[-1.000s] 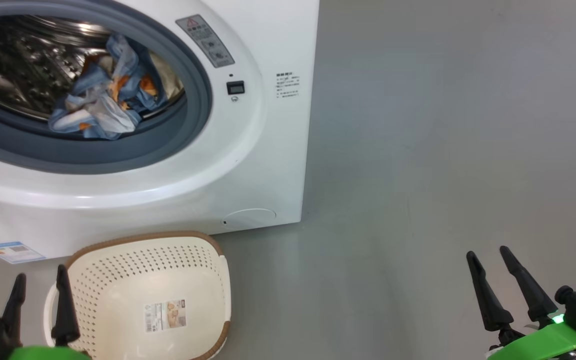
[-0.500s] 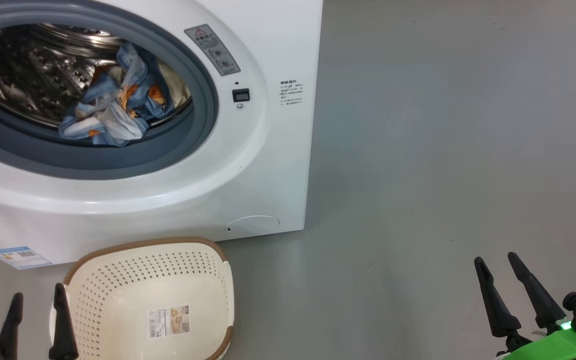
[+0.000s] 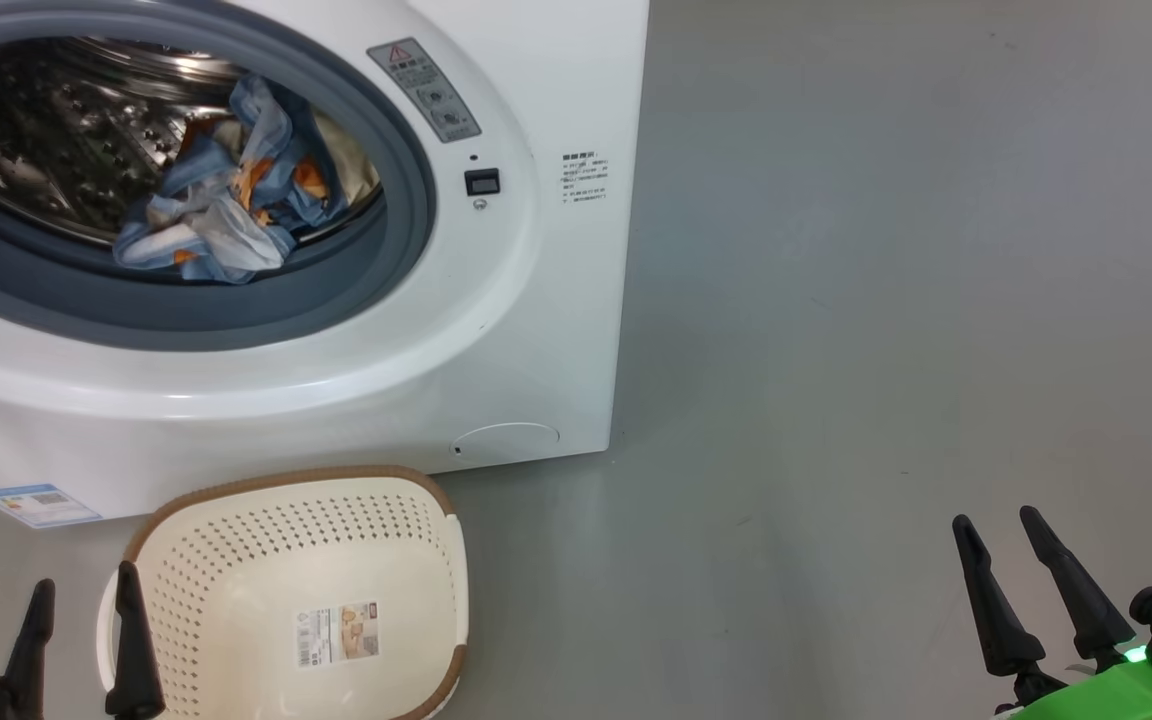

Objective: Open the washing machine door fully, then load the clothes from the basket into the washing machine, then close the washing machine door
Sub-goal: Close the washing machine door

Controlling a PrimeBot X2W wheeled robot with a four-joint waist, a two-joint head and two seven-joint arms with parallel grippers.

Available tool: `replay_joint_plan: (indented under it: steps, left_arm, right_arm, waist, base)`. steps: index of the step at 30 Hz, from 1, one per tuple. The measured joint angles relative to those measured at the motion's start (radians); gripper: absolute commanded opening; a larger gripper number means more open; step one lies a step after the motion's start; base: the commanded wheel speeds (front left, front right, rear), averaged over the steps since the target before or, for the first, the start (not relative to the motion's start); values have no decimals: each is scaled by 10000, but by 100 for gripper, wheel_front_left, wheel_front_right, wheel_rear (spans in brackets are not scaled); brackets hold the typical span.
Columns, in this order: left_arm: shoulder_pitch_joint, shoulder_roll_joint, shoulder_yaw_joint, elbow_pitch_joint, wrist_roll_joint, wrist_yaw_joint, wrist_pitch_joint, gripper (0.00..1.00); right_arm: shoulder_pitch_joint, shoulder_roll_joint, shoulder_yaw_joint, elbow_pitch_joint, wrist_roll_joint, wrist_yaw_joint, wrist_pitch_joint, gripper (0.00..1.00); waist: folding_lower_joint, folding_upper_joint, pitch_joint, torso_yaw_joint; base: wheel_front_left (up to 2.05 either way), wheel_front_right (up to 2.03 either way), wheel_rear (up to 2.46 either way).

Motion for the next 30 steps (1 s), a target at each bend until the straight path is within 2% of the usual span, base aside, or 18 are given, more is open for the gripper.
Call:
replay_joint_plan:
  steps: [8,20,30]
  left_arm:
    - [-8,4,-48,-27,2,0,0,100]
    - [-6,17,-230,-242,-59,0,0,100]
    - [-6,75,-380,-330,-71,0,0,100]
  right_arm:
    - [-10,46,-10,-10,0,0,0,100]
    - [-12,58,-17,-25,0,0,0,100]
    - [-16,56,8,-13,0,0,0,100]
  waist:
    - [0,-1,56,51]
    - [0,0,112,61]
    - [0,0,55,163]
  base:
    - [-70,70,0]
    - [-145,145,0]
    - [-32,32,0]
